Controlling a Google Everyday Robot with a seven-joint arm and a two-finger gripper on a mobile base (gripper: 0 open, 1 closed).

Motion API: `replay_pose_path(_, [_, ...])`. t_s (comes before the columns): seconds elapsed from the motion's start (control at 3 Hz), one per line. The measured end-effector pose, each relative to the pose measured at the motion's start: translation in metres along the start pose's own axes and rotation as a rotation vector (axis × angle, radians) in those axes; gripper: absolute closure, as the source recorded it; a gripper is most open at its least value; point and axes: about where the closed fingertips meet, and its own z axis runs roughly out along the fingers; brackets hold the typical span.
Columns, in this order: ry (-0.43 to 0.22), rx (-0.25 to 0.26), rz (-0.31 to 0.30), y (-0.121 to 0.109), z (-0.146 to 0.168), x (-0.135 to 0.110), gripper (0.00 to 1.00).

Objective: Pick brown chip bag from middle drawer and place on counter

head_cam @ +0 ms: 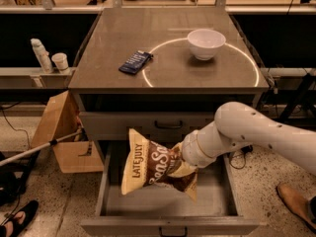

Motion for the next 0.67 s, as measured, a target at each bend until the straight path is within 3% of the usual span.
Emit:
replay_pose_path(0.33, [0.009, 0.044, -0.039, -0.017, -0.045, -0.034, 1.00])
replay_pose_path(0.67, [0.030, 0.083, -0.047, -0.031, -0.075, -0.053, 1.00])
